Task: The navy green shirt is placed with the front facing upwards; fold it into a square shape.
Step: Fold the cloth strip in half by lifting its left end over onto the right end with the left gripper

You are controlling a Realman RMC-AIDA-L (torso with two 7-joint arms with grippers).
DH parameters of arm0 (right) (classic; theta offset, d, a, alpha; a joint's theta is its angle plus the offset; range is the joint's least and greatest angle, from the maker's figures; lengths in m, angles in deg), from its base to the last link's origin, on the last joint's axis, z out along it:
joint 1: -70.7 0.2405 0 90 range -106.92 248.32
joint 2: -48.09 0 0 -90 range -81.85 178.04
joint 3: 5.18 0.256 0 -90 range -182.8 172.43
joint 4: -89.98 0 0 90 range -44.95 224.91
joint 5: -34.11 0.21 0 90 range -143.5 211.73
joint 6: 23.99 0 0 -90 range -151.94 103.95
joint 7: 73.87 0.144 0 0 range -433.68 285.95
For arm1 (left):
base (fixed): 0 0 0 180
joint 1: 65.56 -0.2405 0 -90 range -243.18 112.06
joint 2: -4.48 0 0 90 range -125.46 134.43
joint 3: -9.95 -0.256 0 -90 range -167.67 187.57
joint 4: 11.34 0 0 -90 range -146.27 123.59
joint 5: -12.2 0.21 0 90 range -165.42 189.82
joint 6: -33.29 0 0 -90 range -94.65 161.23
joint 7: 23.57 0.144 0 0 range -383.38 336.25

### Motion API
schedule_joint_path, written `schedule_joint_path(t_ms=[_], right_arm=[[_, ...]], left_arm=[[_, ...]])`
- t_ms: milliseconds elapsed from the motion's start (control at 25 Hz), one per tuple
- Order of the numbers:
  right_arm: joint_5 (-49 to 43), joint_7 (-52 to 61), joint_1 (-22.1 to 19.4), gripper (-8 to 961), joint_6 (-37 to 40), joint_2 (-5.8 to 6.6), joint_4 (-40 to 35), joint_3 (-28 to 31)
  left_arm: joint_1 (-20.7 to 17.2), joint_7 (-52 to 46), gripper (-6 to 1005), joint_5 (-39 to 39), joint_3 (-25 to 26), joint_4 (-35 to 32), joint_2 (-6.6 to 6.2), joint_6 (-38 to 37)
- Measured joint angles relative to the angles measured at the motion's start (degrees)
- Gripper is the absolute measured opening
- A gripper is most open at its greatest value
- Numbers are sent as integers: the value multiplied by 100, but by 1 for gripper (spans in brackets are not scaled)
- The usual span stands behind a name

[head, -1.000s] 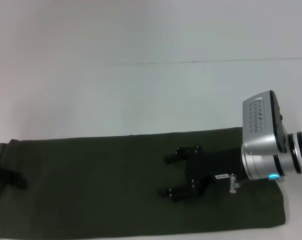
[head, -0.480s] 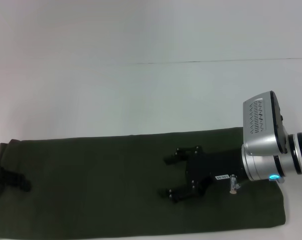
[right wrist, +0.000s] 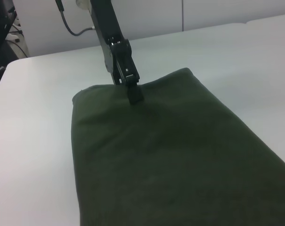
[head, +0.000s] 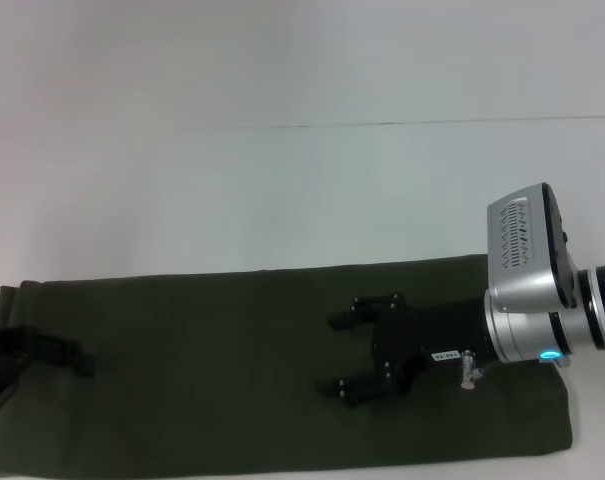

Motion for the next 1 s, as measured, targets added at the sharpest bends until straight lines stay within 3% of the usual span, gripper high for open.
schedule_joint_path(t_ms=[480, 1000], right_arm=[[29, 0, 6, 915, -5, 0, 0, 0], [29, 0, -6, 916, 17, 0, 0, 0]], left_arm=[[-26, -255, 786, 1, -30, -61, 74, 199], [-45, -339, 431, 38, -58, -68, 98, 261]])
